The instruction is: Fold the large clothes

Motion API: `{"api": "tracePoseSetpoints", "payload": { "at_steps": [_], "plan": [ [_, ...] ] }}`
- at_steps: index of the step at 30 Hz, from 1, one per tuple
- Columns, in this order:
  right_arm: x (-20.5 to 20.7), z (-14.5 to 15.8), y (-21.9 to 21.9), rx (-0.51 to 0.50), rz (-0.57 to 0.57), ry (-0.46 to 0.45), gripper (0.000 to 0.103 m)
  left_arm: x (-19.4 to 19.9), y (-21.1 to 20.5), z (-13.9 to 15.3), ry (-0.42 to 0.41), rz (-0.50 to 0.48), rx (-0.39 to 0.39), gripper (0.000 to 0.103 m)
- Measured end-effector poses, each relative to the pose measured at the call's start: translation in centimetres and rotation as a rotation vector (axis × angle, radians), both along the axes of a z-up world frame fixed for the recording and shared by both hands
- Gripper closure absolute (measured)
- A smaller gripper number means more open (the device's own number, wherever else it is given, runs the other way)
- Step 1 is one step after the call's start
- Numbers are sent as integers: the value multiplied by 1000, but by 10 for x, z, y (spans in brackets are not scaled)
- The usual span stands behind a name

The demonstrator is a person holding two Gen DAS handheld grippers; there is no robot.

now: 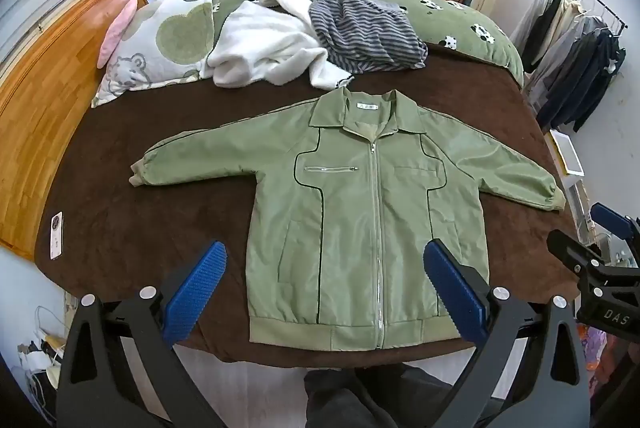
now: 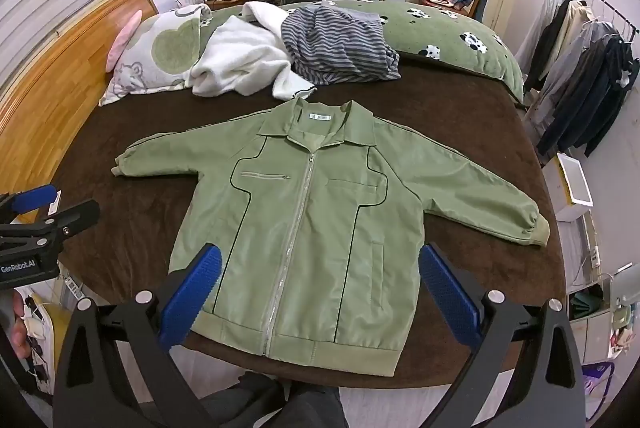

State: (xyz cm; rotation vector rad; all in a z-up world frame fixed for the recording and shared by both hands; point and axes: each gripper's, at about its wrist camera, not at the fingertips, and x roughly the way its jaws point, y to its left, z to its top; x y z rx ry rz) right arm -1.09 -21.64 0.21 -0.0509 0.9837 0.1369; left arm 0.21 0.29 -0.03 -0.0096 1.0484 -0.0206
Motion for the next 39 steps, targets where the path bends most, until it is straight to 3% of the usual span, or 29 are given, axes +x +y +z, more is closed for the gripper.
{"api": "tracePoseSetpoints", "payload": {
  "at_steps": [39],
  "plan": [
    [4, 4, 5, -2, 4, -3, 6, 2, -7, -7, 3, -3, -4, 6]
  ]
}}
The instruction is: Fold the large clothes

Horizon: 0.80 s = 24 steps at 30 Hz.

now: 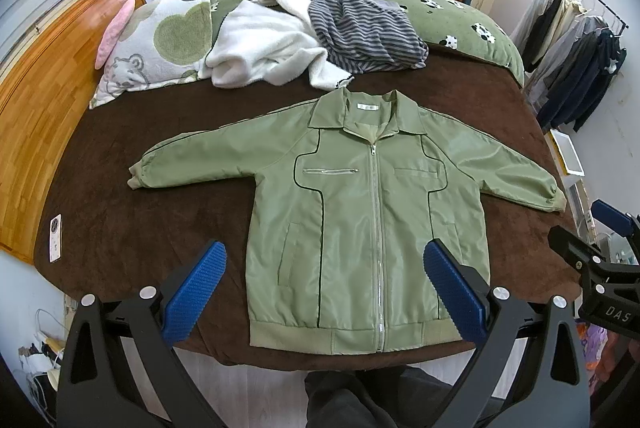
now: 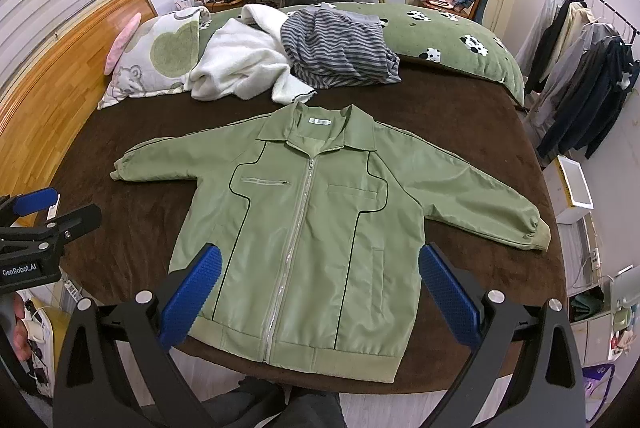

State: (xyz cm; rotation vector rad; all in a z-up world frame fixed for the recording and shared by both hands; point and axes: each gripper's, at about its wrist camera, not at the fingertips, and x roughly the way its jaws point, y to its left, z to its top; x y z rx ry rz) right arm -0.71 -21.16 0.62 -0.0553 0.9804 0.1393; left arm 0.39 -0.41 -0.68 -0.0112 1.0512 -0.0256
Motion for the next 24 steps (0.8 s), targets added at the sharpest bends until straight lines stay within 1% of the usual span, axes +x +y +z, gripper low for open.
{"api": "tracePoseSetpoints", "payload": {
  "at_steps": [12, 24],
  "plan": [
    [7, 3, -3, 0, -4, -5, 6, 3, 4, -3, 2, -7, 3, 6],
    [11, 0, -5, 2, 2, -3, 6, 3, 4, -3, 4, -8, 7, 6]
  ]
}}
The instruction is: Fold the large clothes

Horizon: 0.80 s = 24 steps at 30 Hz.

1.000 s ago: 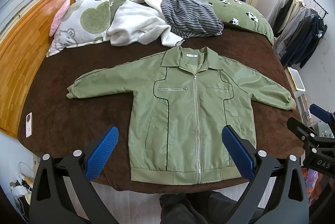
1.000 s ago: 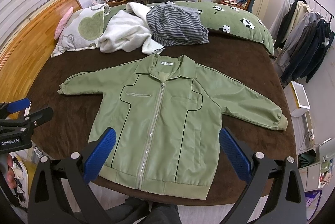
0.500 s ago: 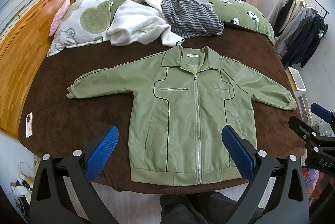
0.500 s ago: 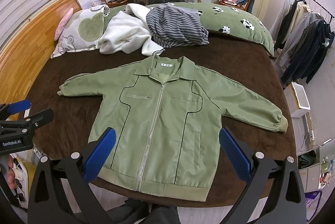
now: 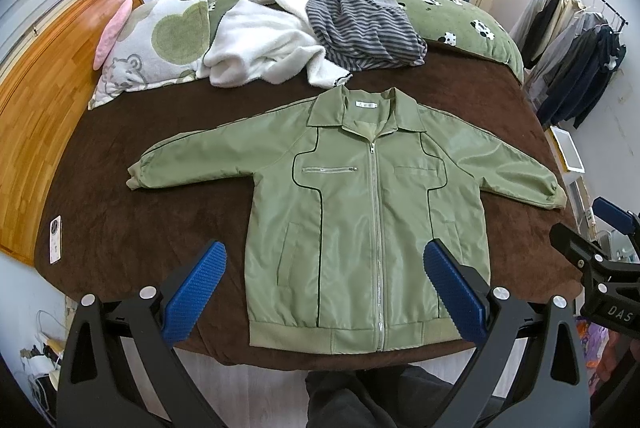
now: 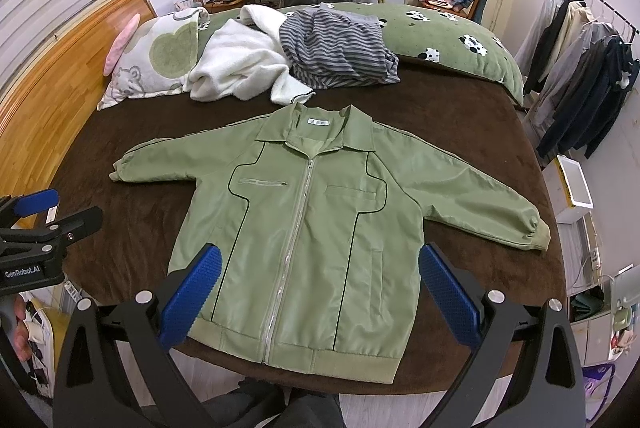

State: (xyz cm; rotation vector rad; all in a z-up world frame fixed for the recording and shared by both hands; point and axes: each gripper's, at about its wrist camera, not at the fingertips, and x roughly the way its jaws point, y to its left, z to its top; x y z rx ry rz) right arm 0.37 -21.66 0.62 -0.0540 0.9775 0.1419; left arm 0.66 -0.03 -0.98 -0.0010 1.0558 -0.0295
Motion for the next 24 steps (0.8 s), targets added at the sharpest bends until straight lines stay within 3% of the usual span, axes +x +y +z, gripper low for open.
{"api": "tracePoseSetpoints", "payload": {
  "at_steps": [24],
  "plan": [
    [0, -4, 0, -2, 2, -1, 6, 12, 3, 2, 8, 26, 11, 6]
  ]
}}
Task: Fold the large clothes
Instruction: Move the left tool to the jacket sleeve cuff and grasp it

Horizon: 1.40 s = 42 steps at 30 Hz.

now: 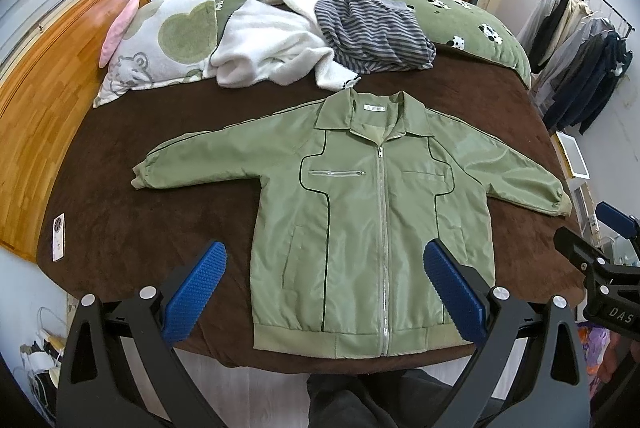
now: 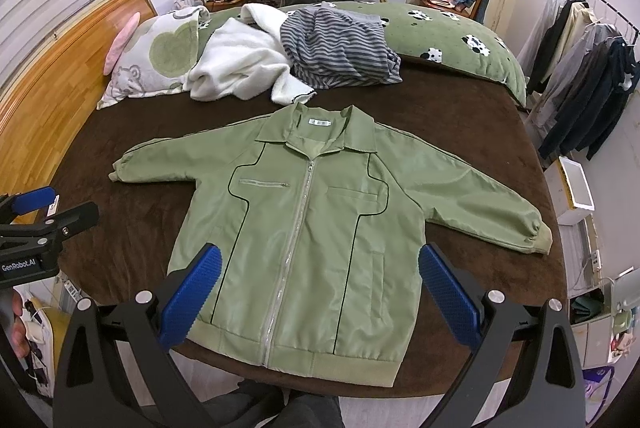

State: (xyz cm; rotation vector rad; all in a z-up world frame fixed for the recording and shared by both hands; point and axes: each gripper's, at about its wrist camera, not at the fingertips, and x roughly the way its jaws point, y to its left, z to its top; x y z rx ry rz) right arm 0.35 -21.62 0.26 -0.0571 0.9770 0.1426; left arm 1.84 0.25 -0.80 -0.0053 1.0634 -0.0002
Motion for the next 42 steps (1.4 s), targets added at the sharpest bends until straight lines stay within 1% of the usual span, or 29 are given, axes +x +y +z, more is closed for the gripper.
{"api": "tracePoseSetpoints", "payload": {
  "at_steps": [7, 10, 13, 16, 20, 23, 25, 28, 31, 33, 34, 37, 40, 42],
  "plan": [
    [11, -5, 8, 3, 19, 9, 6, 4, 2, 0, 2, 19, 4, 6],
    [18, -6, 10, 0, 37, 14, 6, 7, 8, 0, 4, 44, -2, 6],
    [33, -9, 19, -20, 81, 23, 6, 11, 20, -2, 3, 86, -19, 6],
    [47, -10, 28, -43, 123, 34, 6, 17, 42, -2, 5, 156, -20, 6],
    [75, -12, 50, -76, 196, 36, 6, 26, 74, -4, -9, 248, -28, 6],
    [99, -22, 75, -106, 255, 31, 6, 35, 103, -10, -32, 314, -26, 6],
    [119, -34, 92, -119, 267, 36, 6, 44, 123, -20, -33, 343, -34, 6],
    [144, -48, 116, -111, 257, 34, 6, 64, 154, -45, -17, 365, -42, 6],
    [173, -70, 149, -116, 264, 24, 6, 93, 190, -83, 8, 360, -49, 6],
    [197, -94, 176, -138, 258, 32, 6, 108, 208, -105, 30, 364, -59, 6],
    [205, -102, 185, -138, 256, 30, 6, 119, 222, -120, 34, 376, -71, 6],
    [235, -137, 216, -142, 257, 19, 6, 136, 256, -157, 29, 429, -95, 6],
    [260, -181, 245, -156, 263, 18, 6, 150, 299, -209, 24, 525, -144, 6],
    [276, -212, 262, -151, 257, 31, 6, 156, 323, -237, 27, 573, -147, 6]
  ]
}}
